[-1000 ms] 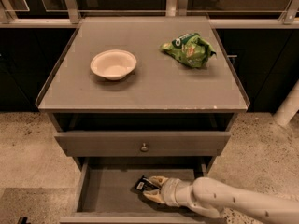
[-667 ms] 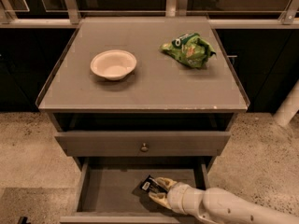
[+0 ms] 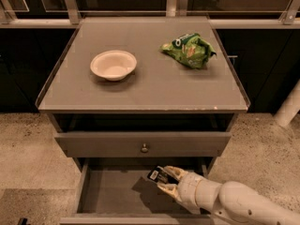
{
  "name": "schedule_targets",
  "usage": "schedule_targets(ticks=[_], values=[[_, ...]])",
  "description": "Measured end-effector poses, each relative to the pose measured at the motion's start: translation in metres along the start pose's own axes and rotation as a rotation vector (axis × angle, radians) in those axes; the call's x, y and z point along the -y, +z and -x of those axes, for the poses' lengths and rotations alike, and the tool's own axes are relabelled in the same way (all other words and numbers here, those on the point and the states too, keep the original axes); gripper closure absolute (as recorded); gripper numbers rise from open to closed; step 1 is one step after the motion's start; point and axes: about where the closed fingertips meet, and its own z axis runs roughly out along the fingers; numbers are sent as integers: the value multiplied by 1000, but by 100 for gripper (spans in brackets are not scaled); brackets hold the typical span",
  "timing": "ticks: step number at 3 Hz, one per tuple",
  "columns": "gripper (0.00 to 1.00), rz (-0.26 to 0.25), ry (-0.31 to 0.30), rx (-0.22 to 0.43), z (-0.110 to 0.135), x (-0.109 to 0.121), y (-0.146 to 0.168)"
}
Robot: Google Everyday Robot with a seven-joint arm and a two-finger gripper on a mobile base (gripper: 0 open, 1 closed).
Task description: Pick rxbar chocolate from middle drawer and place on counter
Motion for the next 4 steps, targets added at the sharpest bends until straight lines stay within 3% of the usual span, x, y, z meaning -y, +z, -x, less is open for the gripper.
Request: schedule_targets(ticks=[2,4], values=[[100,12,-23,16,10,4,-7],[100,24,-179,67,87,14,-77]])
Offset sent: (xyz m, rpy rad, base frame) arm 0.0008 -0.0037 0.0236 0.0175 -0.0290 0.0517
